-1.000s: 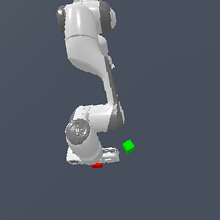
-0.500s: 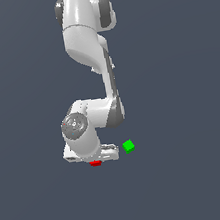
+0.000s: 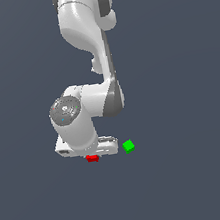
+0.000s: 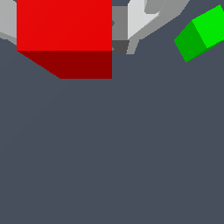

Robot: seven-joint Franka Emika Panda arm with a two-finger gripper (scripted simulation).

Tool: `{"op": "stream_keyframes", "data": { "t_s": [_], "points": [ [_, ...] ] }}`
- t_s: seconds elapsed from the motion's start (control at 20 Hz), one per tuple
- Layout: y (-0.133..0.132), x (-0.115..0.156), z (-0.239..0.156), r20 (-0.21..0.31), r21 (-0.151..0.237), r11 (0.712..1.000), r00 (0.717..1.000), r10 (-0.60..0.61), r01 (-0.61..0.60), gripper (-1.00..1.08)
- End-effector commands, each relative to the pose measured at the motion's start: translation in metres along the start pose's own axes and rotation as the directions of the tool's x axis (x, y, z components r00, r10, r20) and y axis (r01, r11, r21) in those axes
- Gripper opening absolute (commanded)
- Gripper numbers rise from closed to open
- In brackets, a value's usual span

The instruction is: Stack the red cube on top of the green cube.

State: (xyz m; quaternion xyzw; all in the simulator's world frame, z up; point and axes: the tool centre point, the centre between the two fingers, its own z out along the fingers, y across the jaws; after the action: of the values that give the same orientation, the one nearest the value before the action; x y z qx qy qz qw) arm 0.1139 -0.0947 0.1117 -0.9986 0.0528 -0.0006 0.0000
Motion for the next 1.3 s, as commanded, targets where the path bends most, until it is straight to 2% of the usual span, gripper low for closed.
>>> {"op": "stream_keyframes", "data": {
  "t_s": [0.0,0.4,0.65,0.85,1.25],
  "points": [
    [0.0,0.0,-0.007,0.001,0.0,1.0,1.0,0.0,0.0,-1.0],
    [-0.002,0.0,-0.007,0.001,0.0,1.0,1.0,0.0,0.0,-1.0],
    [-0.015,-0.006,-0.002,0.001,0.0,1.0,1.0,0.0,0.0,-1.0],
    [-0.035,-0.015,0.006,0.001,0.0,1.0,1.0,0.0,0.0,-1.0],
    [-0.1,-0.043,0.033,0.001,0.0,1.0,1.0,0.0,0.0,-1.0]
  ]
}}
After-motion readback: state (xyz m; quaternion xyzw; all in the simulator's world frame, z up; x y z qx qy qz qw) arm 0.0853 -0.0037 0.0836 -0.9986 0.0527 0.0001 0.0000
